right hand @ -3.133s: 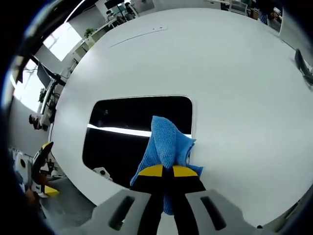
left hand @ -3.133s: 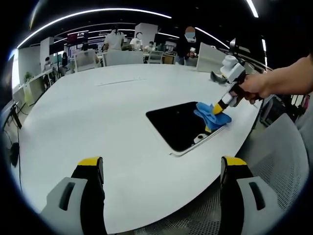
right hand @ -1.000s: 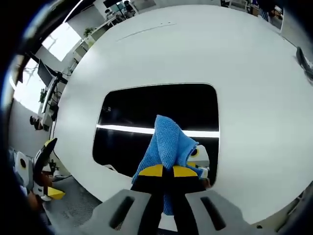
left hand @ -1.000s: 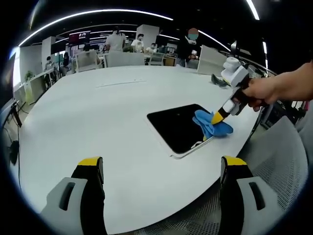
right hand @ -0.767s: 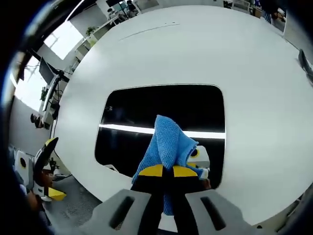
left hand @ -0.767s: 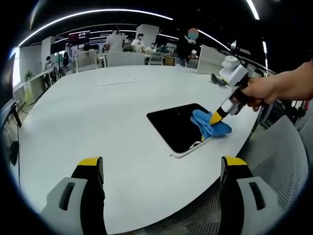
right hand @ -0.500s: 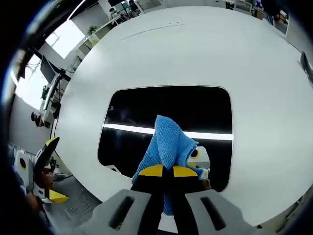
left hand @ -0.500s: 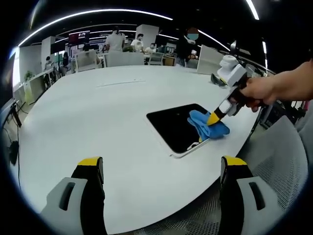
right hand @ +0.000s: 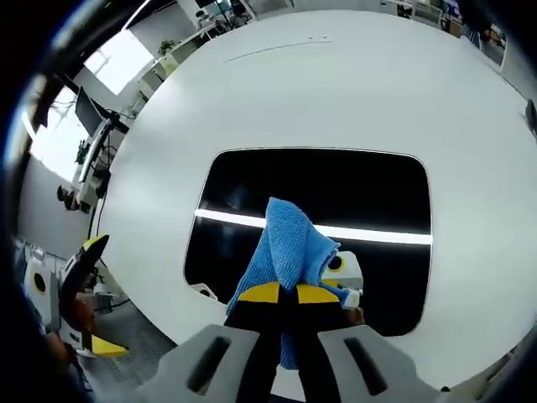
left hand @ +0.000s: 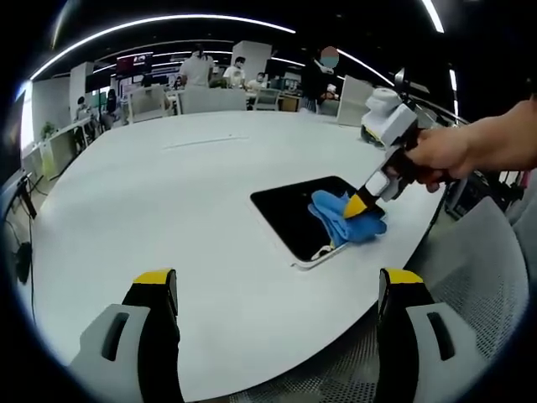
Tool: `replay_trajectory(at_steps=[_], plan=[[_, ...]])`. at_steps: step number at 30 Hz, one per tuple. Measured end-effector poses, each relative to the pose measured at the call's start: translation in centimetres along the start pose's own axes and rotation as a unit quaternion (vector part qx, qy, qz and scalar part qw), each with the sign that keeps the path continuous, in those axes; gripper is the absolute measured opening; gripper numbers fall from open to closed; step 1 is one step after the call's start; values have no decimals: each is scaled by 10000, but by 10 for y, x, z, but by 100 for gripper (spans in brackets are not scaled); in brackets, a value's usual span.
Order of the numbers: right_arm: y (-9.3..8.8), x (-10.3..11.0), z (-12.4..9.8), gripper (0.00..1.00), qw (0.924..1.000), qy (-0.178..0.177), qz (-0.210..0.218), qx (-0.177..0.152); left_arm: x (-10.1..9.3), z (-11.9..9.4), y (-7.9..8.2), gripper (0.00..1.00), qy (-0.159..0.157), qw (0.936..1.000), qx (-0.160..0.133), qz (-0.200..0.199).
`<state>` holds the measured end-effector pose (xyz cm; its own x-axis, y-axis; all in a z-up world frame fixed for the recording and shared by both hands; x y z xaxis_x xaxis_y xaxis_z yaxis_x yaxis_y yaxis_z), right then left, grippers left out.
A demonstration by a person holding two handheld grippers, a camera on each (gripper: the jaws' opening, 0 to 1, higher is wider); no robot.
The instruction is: Wipe the mirror surface with the cleaning cloth until all visible marks leave the cleaned area.
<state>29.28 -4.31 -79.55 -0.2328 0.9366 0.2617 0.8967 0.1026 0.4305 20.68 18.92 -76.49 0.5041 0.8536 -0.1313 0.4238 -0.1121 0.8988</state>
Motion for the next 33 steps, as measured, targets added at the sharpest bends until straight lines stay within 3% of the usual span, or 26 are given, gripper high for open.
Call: replay_trajectory(at_steps=[19, 33], plan=[[4, 18, 9, 0, 9999, 133, -48, -23, 0, 0, 0, 99, 6, 10000, -26, -46], [6, 45, 21, 0, 9992, 314, -236, 38, 1, 0, 0, 99, 27, 10000, -28, -58]])
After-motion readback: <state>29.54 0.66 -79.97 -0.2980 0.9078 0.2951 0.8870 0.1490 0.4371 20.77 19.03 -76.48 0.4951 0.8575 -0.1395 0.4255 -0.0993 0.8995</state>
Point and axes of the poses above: the point that each gripper's makers call its tool centre point, and the gripper's own axes: z roughly forward along the fingers, x roughly to its left, y roughly out of its top, the point moved 8 cm from there along -z, roughly backward along the fingers, and after that the axes turned 7 degrees about -x, right-handed, at the moved point
